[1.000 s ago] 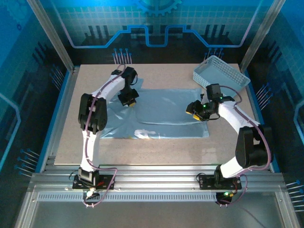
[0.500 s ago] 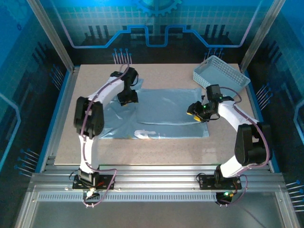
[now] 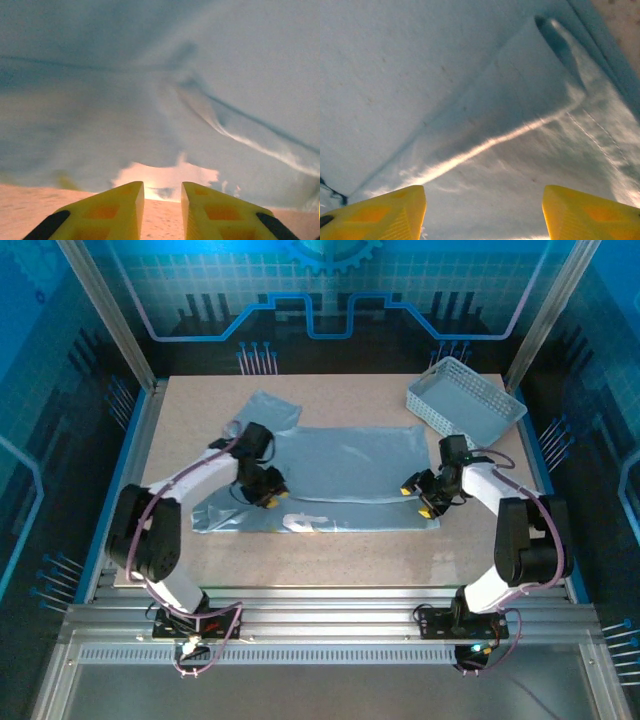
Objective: Fold and stack the t-shirts
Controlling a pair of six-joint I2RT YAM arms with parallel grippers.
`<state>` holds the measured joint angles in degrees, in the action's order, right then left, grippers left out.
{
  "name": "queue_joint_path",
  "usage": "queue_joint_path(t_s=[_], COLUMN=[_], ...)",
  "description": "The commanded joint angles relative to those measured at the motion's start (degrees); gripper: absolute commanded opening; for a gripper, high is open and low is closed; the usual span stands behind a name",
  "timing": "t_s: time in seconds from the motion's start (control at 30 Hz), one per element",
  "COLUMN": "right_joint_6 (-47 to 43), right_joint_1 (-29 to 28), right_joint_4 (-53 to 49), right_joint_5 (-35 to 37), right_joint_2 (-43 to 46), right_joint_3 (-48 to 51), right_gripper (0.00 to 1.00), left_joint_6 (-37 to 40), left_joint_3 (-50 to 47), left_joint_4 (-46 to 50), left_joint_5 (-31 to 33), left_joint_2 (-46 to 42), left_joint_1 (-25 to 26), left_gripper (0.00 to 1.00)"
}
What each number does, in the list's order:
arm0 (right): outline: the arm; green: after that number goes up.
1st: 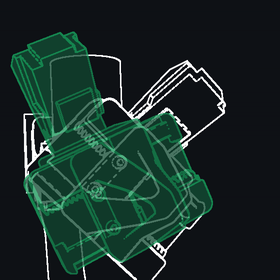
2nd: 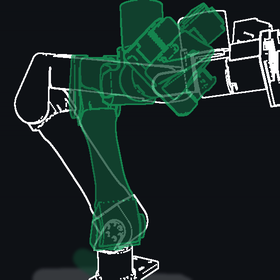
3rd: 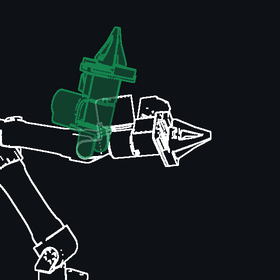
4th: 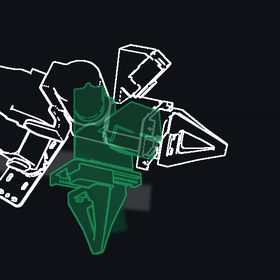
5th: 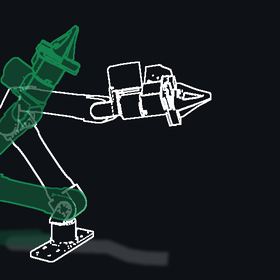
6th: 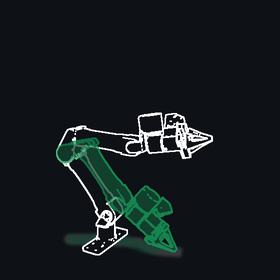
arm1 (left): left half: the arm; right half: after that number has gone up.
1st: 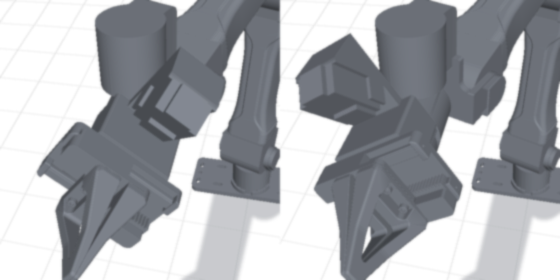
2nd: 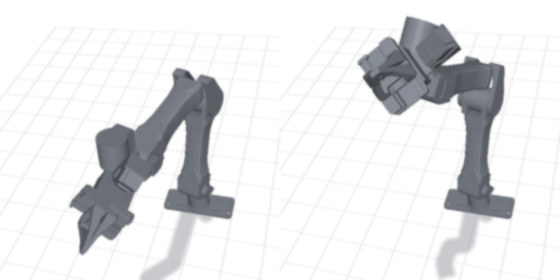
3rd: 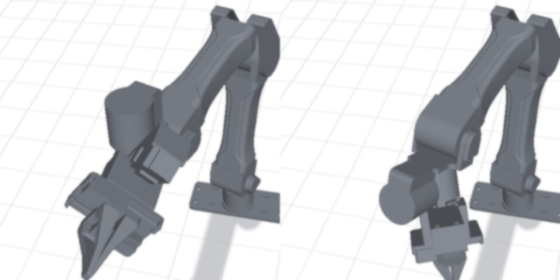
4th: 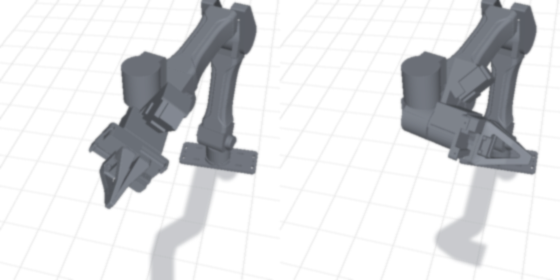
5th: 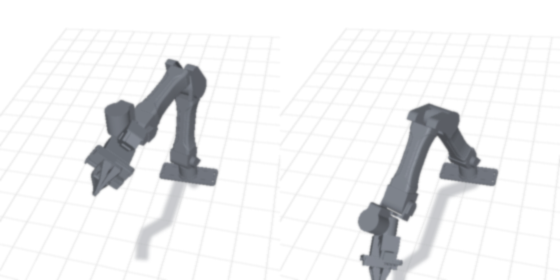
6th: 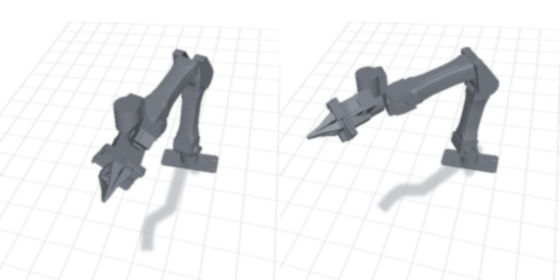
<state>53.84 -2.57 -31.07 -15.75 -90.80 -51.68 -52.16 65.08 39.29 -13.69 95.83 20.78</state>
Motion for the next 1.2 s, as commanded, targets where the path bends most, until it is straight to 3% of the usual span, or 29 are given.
queue_joint_path(t_s=[0.0, 0.4, 0.67, 0.9, 1.17], right_joint_6=[3.8, 7.1, 10.2, 9.0, 2.0], right_joint_1=[0.1, 0.9, 1.8, 2.4, 1.6], right_joint_4=[2.5, 0.5, -1.2, -1.4, -2.8], right_joint_5=[-0.7, 1.4, 1.7, 2.9, 5.6], right_joint_2=[-3.1, -11.8, -16.6, -16.1, -10.4], right_joint_3=[-2.4, -12.3, -16.8, -17.0, -16.2], right_gripper=[0.63, 0.57, 0.50, 0.47, 0.43], left_joint_6=[-3.1, 3.1, 8.8, 12.2, 13.6], left_joint_3=[3.9, 19.3, 23.8, 25.4, 29.4], left_joint_4=[-7.3, -5.2, -1.6, 2.1, 2.3], left_joint_5=[-5.6, -11.3, -13.9, -10.4, -5.4], left_joint_2=[4.8, 18.2, 22.9, 25.8, 29.8], left_joint_1=[5.2, 12.2, 15.1, 14.6, 9.5], left_gripper=[0.26, 0.24, 0.19, 0.14, 0.10])
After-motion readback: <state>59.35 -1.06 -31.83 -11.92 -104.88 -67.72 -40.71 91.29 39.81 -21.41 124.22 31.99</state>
